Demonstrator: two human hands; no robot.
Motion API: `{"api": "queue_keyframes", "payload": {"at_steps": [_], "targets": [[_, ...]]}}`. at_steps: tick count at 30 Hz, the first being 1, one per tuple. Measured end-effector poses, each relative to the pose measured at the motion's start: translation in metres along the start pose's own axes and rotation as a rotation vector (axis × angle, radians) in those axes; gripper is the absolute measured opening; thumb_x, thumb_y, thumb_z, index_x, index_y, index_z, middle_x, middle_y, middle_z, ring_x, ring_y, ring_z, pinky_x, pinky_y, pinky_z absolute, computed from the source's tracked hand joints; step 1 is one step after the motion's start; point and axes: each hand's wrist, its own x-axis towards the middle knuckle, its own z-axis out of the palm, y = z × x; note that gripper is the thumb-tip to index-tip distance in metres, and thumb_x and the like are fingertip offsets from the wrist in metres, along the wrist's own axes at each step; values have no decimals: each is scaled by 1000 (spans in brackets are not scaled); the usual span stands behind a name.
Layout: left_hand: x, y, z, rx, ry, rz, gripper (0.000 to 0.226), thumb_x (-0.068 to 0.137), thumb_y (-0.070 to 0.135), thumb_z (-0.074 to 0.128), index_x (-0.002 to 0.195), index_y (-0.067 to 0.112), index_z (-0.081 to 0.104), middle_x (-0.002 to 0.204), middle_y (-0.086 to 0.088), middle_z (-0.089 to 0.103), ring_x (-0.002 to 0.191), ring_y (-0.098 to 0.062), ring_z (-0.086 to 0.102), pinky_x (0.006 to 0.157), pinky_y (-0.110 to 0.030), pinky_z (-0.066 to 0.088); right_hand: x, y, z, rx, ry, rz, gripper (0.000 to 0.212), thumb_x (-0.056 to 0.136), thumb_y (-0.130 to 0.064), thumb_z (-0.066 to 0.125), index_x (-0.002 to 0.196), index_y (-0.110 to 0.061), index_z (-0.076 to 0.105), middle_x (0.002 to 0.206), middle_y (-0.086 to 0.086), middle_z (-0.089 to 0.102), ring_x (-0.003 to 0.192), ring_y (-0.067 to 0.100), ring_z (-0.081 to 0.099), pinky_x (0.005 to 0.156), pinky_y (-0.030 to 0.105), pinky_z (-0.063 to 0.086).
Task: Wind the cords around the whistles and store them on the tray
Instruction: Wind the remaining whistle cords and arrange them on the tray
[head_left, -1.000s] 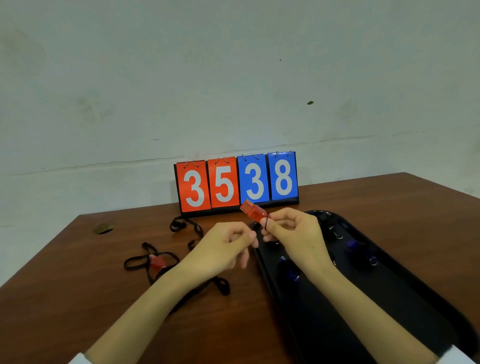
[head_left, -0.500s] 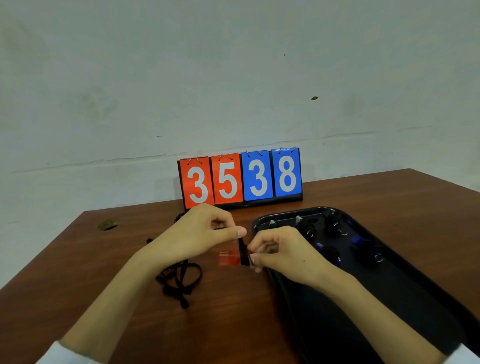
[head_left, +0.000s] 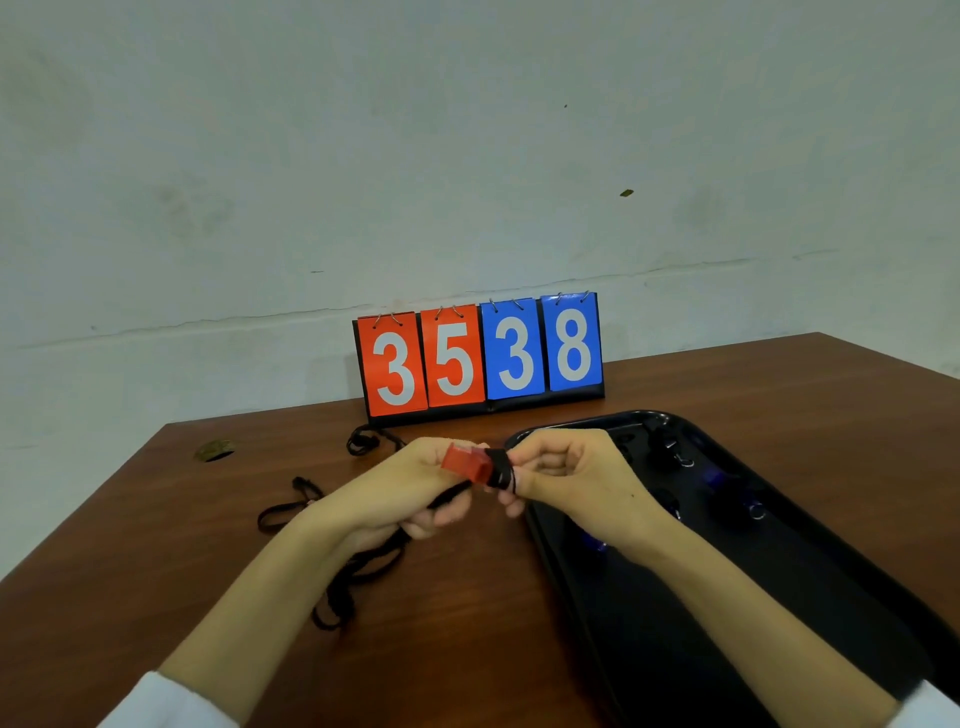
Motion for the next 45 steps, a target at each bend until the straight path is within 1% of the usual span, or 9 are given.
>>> {"api": "queue_keyframes", "payload": {"at_steps": [4, 10, 14, 18, 24, 27, 32, 38, 45], "targets": [[4, 1, 8, -60, 117, -11, 34, 98, 38, 39, 86, 7, 48, 52, -3, 53, 34, -8, 25, 36, -18, 19, 2, 2, 0, 8, 163, -6, 13, 82, 0, 62, 84, -11, 67, 70, 2, 71, 64, 13, 68, 65, 19, 54], [7, 2, 15, 146, 186, 79, 33, 99, 32, 38, 83, 7, 51, 56, -1, 57, 34, -9, 32, 36, -17, 27, 4, 9, -3, -111, 449, 36, 15, 83, -6, 65, 79, -20, 65, 72, 0, 70, 67, 10, 68, 67, 20, 55], [6, 5, 17, 265, 196, 68, 32, 96, 38, 43, 81, 15, 59, 51, 4, 57, 36, -6, 37, 38, -15, 32, 4, 14, -6, -302, 517, 70, 12, 84, -13, 66, 82, -25, 63, 75, -6, 68, 69, 4, 66, 67, 16, 53], [4, 12, 16, 354, 248, 111, 25, 91, 36, 53, 77, 17, 60, 47, 7, 55, 36, 0, 44, 43, -6, 34, 3, 19, -4, -480, 480, 41, 7, 84, -15, 66, 87, -21, 65, 74, -11, 65, 70, 1, 63, 68, 13, 51], [1, 16, 11, 366, 352, 164, 19, 86, 32, 63, 84, 13, 63, 46, 10, 55, 39, 4, 47, 43, -3, 35, 2, 24, -2, -727, 350, -67, 10, 82, -15, 69, 92, -16, 68, 71, -22, 52, 67, -6, 53, 69, 5, 42], [2, 13, 10, 380, 365, 174, 17, 87, 31, 62, 83, 14, 63, 47, 8, 56, 40, 2, 47, 45, -5, 36, 1, 24, -2, -744, 250, -77, 11, 83, -17, 68, 93, -18, 68, 78, -15, 59, 73, -2, 56, 74, 11, 45], [5, 6, 2, 461, 417, 207, 25, 90, 36, 55, 75, 16, 61, 46, 6, 57, 44, 2, 52, 62, -12, 40, -1, 16, 1, -580, 55, -48, 9, 83, -15, 67, 85, -23, 65, 77, -12, 65, 75, 4, 64, 77, 22, 54], [4, 4, -6, 343, 366, 126, 33, 89, 42, 51, 70, 18, 62, 43, 7, 46, 35, -2, 38, 41, -12, 32, 0, 11, 2, -328, -23, -16, 6, 82, -7, 66, 85, -12, 68, 73, -3, 69, 70, 9, 68, 74, 19, 54], [0, 2, 1, -41, 76, -79, 46, 96, 38, 43, 61, 15, 60, 50, 3, 38, 42, -8, 29, 42, -18, 23, 0, 0, -6, -23, -10, 11, 14, 83, 2, 61, 86, -11, 66, 71, 0, 71, 65, 11, 68, 67, 20, 55]]}}
